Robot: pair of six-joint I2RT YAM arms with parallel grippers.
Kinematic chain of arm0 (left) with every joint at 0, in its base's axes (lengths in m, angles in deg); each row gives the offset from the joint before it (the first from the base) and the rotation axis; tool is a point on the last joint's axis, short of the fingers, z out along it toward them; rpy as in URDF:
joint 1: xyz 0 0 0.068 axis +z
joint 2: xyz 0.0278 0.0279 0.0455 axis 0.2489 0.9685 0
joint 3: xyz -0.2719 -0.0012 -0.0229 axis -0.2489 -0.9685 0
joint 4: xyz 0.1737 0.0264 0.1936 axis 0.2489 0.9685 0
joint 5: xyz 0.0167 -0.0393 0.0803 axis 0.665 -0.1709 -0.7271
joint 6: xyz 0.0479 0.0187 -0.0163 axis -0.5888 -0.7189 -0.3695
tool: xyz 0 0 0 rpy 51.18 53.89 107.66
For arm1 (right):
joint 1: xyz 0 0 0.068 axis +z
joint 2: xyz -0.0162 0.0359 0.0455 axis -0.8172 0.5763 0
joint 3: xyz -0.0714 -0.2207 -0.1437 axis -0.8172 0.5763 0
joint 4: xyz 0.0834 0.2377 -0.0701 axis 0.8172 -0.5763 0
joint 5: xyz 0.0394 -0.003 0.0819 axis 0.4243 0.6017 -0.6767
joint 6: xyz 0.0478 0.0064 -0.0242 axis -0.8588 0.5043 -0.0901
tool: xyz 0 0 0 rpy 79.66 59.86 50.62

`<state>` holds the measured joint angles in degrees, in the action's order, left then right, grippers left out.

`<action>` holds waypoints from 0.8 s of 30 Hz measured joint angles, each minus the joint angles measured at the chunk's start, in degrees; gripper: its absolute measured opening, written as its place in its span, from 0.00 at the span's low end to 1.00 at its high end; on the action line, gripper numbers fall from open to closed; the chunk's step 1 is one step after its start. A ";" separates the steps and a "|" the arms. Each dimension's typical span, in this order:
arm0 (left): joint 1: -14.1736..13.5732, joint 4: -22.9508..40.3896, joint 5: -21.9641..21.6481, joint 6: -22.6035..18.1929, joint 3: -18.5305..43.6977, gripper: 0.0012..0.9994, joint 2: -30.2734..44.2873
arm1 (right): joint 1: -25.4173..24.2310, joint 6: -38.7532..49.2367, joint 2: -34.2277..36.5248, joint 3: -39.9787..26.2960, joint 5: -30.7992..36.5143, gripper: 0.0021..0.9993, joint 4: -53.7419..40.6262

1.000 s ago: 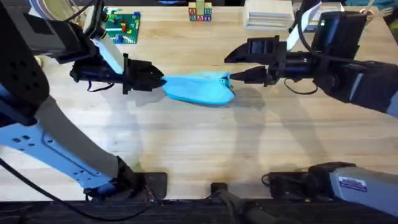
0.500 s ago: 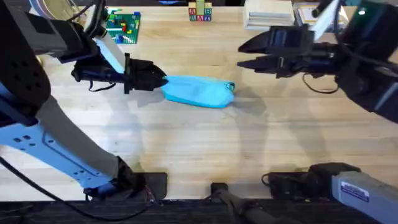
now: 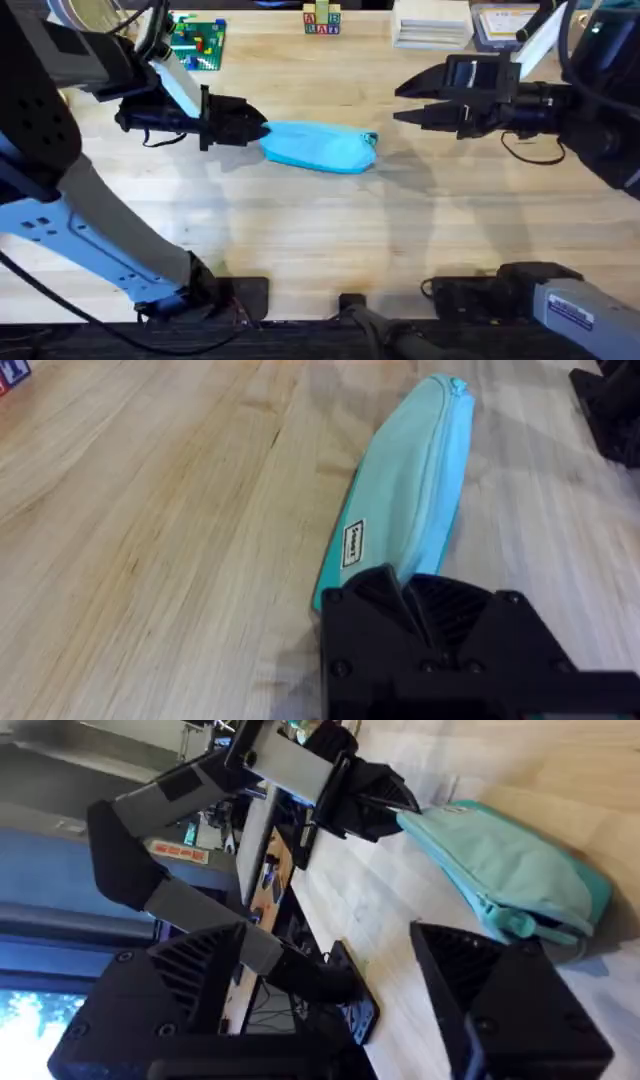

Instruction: Unzip the bag, pick up the pens from the table one at a time and place them inside, then zip the bag closed.

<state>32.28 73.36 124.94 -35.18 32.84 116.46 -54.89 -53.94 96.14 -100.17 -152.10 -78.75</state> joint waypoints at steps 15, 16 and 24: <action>0.02 0.48 -0.01 0.00 0.00 0.04 0.00 | 0.00 6.79 -5.11 0.00 7.16 1.00 -18.78; 0.02 0.48 -0.01 0.00 0.00 0.04 0.00 | 0.00 7.89 -5.73 0.00 8.59 1.00 -21.34; 0.02 0.50 -0.01 0.00 0.00 0.04 0.00 | 0.00 16.86 -5.93 0.00 20.15 1.00 -33.12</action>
<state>32.31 73.86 124.92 -35.18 32.84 116.46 -54.89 -37.08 90.20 -100.17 -131.94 -111.88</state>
